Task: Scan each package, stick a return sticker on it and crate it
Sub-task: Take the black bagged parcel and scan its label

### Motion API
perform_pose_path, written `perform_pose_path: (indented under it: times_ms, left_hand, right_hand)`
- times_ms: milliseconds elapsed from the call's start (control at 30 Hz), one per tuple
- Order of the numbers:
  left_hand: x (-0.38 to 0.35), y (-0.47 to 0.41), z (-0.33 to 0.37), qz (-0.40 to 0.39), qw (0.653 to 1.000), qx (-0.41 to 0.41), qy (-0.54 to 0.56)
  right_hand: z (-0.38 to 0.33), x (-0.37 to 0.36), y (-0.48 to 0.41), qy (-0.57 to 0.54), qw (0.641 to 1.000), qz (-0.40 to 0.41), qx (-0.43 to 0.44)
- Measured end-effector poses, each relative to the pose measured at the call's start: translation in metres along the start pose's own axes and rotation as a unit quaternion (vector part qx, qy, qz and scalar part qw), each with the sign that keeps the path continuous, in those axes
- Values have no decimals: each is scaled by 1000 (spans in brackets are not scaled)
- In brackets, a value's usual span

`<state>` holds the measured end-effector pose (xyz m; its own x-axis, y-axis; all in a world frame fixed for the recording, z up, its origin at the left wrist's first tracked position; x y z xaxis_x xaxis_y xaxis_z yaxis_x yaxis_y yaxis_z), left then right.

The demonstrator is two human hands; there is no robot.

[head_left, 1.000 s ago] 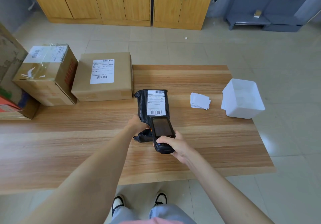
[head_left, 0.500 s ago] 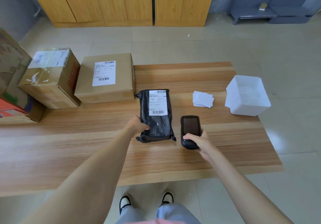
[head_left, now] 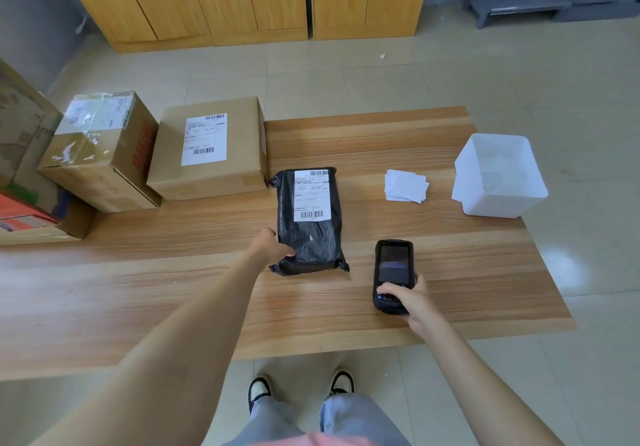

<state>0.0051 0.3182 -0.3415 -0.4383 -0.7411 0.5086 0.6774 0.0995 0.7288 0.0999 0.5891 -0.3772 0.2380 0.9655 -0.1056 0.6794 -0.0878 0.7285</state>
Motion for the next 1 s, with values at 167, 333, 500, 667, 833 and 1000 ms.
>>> perform_pose_path:
  times_ms: [167,333,500,667,833,1000]
  left_hand:
    - [-3,5,-2,1,1000,9,-1]
    - [-6,9,-5,2,1000,12,7]
    - [-7,14,-4,-4,1000,8,20]
    - [-4,11,-2,-13,1000,-9,16]
    - [2,5,1,-18,999,-24,16]
    - [16,5,9,-16,999,-46,1]
  right_hand:
    - [5,2,3,-5,999,-2,-33]
    - [14,4,7,-29,997,-2,-65]
    - [26,7,11,-38,997,11,-68]
    - [29,5,15,-30,996,48,-74]
    - [25,1,19,-12,993,88,-83]
    - [11,-7,24,31,986,125,-103]
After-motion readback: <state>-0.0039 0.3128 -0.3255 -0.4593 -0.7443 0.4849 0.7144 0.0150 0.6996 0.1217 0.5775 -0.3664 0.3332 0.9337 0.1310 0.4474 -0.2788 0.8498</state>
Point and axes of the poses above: each hand's wrist, its own y-axis away from the middle knuckle, its own x-axis out of the back of the hand, z = x × y, the point moved 4 cm from there along -y, towards the middle knuckle, and after that the axes turned 7 degrees about -z, right-handed, at the moved point
